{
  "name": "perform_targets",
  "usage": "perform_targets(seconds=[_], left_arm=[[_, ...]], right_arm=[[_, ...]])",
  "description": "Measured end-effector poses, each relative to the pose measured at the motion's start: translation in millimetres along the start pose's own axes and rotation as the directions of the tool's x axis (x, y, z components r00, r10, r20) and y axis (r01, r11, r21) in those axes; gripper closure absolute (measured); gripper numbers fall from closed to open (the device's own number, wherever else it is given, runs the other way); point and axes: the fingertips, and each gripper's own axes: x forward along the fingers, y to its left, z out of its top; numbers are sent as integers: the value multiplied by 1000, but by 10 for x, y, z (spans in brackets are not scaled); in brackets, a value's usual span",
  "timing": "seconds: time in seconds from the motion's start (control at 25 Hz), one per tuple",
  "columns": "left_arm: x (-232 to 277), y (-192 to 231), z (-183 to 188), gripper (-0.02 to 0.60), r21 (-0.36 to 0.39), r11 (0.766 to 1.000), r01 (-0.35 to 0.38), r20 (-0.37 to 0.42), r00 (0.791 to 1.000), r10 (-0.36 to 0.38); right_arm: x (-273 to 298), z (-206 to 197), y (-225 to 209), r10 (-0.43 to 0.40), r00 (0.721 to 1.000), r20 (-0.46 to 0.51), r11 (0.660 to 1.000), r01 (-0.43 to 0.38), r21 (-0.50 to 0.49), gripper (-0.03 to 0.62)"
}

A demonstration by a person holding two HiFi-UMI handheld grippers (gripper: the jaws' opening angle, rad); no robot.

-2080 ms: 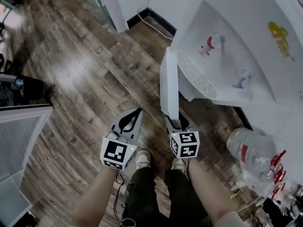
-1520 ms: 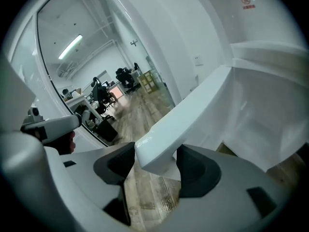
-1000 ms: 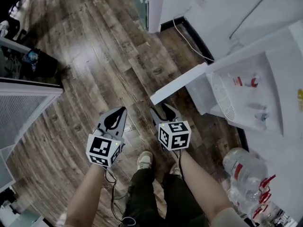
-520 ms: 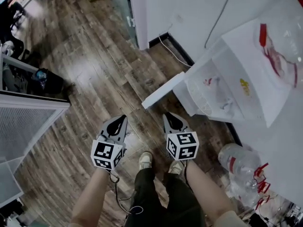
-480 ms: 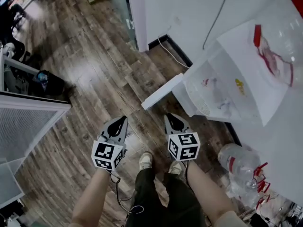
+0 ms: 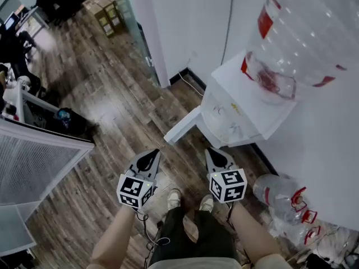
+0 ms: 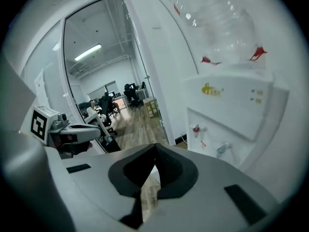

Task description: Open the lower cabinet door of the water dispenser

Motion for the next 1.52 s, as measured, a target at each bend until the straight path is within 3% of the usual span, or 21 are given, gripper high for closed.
perform_targets(seconds=[0.16, 0.56, 0.84, 1.28, 1.52], left_arm=[[-228, -297, 471, 577, 28, 999, 22, 27, 999, -23], [-879, -869, 1553, 577, 101, 994, 37, 82, 996, -45], [-1316, -1301, 2354, 577, 131, 991, 38, 202, 977, -64], [-1976, -1801, 3316, 577, 229, 972, 56, 342, 930, -134], [-2241, -1960, 3587, 575, 243, 968, 61, 405, 900, -158]], right_arm=[[-594, 303, 69, 7, 1000, 11, 1000, -7, -10, 588], [-1933, 1231, 242, 55, 991, 119, 988, -37, -149, 588], [-2752, 1902, 514, 95, 967, 238, 970, -36, -240, 588], [-3830, 2542, 942, 138, 896, 422, 952, -2, -306, 588], [-4265, 2832, 1080, 154, 841, 518, 945, 27, -326, 588]])
